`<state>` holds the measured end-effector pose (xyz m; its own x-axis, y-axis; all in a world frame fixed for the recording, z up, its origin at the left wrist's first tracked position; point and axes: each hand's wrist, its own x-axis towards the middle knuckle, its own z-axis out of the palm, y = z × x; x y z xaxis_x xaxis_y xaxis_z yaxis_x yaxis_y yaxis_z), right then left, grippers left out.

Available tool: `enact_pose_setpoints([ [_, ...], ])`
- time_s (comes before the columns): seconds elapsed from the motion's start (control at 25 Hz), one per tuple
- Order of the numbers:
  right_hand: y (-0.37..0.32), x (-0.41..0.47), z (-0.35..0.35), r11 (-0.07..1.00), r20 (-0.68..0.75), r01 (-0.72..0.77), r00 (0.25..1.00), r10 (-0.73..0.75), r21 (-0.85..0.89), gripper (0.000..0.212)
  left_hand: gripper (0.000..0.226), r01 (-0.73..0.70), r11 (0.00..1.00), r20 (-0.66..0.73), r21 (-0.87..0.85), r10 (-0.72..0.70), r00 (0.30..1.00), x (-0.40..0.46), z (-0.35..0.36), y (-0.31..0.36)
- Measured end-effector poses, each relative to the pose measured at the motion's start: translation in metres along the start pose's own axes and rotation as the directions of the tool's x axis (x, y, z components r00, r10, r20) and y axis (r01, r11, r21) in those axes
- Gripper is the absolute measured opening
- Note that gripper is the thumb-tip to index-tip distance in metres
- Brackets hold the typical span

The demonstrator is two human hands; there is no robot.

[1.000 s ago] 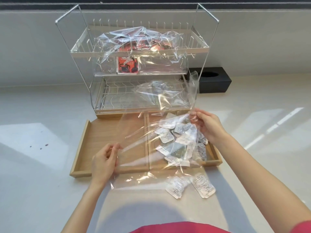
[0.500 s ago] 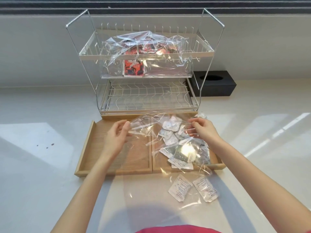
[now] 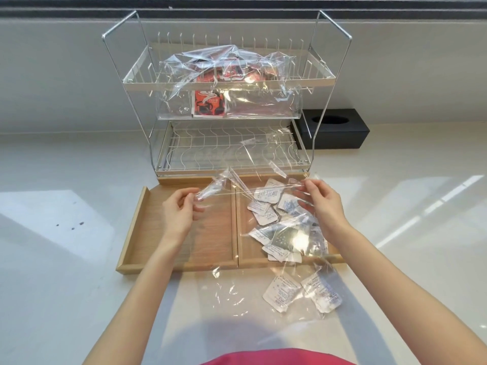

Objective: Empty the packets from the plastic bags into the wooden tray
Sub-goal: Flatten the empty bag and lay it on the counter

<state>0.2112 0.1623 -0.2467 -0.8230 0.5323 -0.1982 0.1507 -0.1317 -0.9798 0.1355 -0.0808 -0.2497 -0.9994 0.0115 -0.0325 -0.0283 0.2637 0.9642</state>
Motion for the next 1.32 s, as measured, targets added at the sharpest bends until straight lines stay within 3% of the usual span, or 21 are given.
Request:
enact_pose_setpoints([
  [0.12, -0.001, -0.003, 0.0, 0.999, 0.017, -0.002, 1.0, 0.003, -0.039, 0.016, 0.021, 0.04, 0.998, 0.069, -0.047, -0.037, 0.997, -0.004, -0.004, -0.001],
  [0.28, -0.004, -0.005, -0.003, 0.993, 0.018, 0.077, 0.997, -0.075, -0.087, 0.017, 0.027, 0.099, 0.994, 0.303, 0.053, -0.111, 0.946, -0.004, -0.013, 0.001],
  [0.44, -0.006, -0.006, -0.007, 0.984, 0.086, 0.139, 0.988, -0.13, -0.111, 0.019, 0.041, -0.051, 0.989, 0.616, 0.14, -0.047, 0.786, 0.001, -0.024, 0.011],
  [0.6, -0.011, -0.005, -0.008, 0.983, 0.151, 0.164, 0.977, -0.149, -0.089, 0.018, 0.05, -0.165, 0.974, 0.648, 0.154, 0.027, 0.761, 0.022, -0.02, 0.033],
  [0.72, -0.013, -0.006, -0.008, 0.983, 0.172, 0.165, 0.974, -0.149, -0.083, 0.017, 0.049, -0.198, 0.945, 0.64, 0.262, -0.017, 0.768, 0.038, -0.008, 0.043],
  [0.96, -0.013, -0.006, -0.012, 0.983, 0.196, 0.154, 0.972, -0.134, -0.095, 0.019, 0.041, -0.231, 0.938, 0.773, 0.258, -0.056, 0.632, 0.044, 0.002, 0.048],
  [1.04, -0.012, -0.005, -0.013, 0.984, 0.195, 0.146, 0.973, -0.124, -0.102, 0.019, 0.028, -0.27, 0.927, 0.765, 0.259, -0.026, 0.643, 0.045, 0.003, 0.05],
  [1.12, -0.011, -0.005, -0.013, 0.984, 0.186, 0.133, 0.976, -0.109, -0.119, 0.019, 0.015, -0.261, 0.934, 0.678, 0.244, 0.029, 0.734, 0.047, 0.005, 0.05],
  [1.2, -0.009, -0.005, -0.012, 0.98, 0.186, 0.129, 0.978, -0.1, -0.151, 0.02, 0.013, -0.233, 0.954, 0.574, 0.189, 0.085, 0.814, 0.051, 0.005, 0.05],
  [1.32, -0.007, -0.004, -0.007, 0.969, 0.164, 0.156, 0.979, -0.124, -0.194, 0.023, 0.014, -0.273, 0.952, 0.478, 0.136, 0.178, 0.86, 0.056, 0.003, 0.053],
])
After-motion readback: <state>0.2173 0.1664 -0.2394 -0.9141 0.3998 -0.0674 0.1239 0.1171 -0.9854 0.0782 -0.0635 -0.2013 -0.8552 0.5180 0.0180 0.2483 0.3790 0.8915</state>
